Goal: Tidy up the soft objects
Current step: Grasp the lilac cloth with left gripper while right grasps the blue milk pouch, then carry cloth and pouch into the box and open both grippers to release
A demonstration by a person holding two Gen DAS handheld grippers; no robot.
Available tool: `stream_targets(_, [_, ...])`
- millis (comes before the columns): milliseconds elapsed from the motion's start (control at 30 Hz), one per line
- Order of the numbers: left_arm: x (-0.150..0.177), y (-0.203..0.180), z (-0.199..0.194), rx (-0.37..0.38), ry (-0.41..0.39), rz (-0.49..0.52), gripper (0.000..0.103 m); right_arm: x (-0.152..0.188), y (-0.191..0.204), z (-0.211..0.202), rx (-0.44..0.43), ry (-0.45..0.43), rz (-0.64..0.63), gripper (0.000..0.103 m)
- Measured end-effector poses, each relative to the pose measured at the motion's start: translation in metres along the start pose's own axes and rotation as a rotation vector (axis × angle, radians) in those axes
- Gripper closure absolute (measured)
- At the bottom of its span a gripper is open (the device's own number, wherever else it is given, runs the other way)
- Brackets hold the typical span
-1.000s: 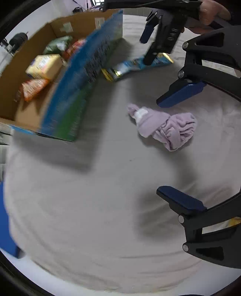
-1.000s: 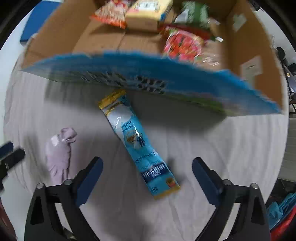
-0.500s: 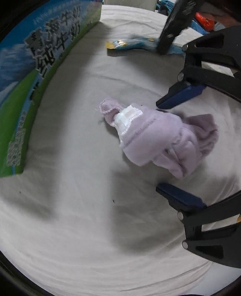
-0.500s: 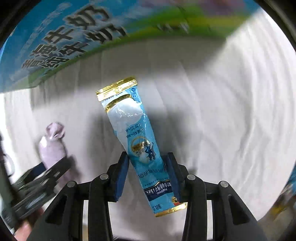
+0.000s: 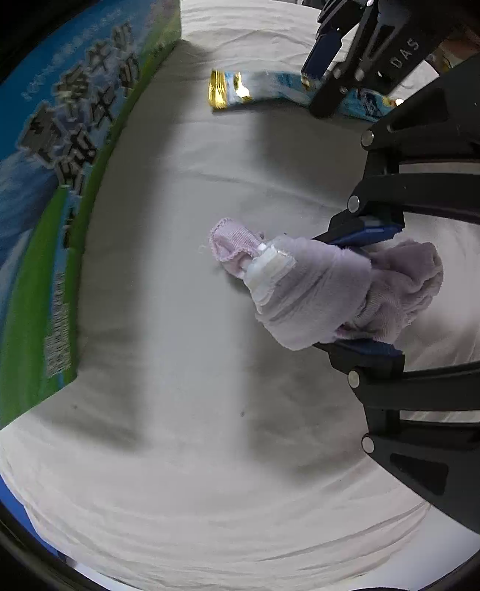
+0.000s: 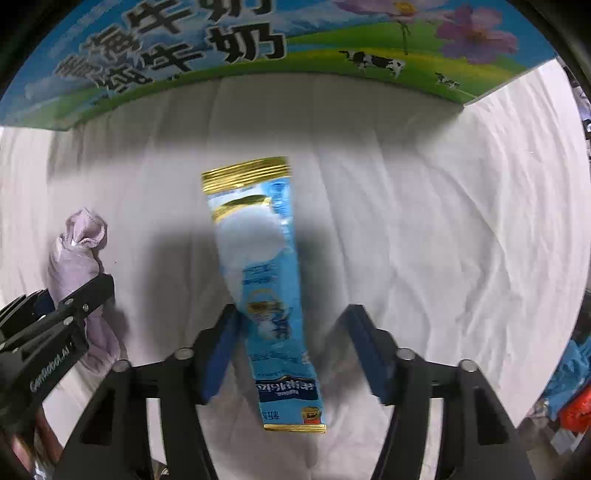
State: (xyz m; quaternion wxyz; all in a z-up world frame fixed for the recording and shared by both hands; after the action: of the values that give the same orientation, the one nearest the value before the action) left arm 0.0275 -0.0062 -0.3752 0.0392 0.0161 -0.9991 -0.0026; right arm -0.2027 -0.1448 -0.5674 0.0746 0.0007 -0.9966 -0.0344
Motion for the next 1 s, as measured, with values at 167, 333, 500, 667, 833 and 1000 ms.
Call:
stream_targets(167, [0.005,-0.012,-0.001,0.001,-0.004,-0.005,0.064,-0.009,-0.002,-0.008,0.018,0.016,0.033,0.067])
stream_targets(333, [-0.004,-0.006,0.000,0.001,0.007,-0.002,0.064,-0.020,0.002,-0.009,0.033,0.021,0.018,0.068])
stream_targets(500, [0.001,0.001,0.000,0.000,-0.009,-0.012,0.065,-0.015,0.008,-0.007,0.024,0.025,0.016,0.074])
stream_targets(667, [0.014,-0.007,-0.020,0.028,-0.040,0.007,0.065,-0.004,-0.008,-0.003,-0.017,0.027,0.040,0.076])
stream_targets(833, [0.025,-0.019,-0.056,0.068,-0.099,0.035,0.065,0.011,-0.019,-0.023,-0.076,-0.001,0.058,0.076])
stream_targets(1000, [0.034,-0.034,-0.102,0.127,-0.169,0.069,0.065,0.022,-0.024,-0.067,-0.123,-0.081,0.059,0.076])
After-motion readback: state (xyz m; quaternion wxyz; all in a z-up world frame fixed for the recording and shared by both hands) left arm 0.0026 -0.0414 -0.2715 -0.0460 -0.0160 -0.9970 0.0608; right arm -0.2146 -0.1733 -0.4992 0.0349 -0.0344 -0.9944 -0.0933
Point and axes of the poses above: each gripper's, at about its wrist camera, not at the fingertips, and z roughly the way its jaws point, y to its left, x to its underside, the point moved 2 cm from there along z, roughly the way its jaws point, and after that the axes turned 5 degrees about -z, right-handed, at the moved point
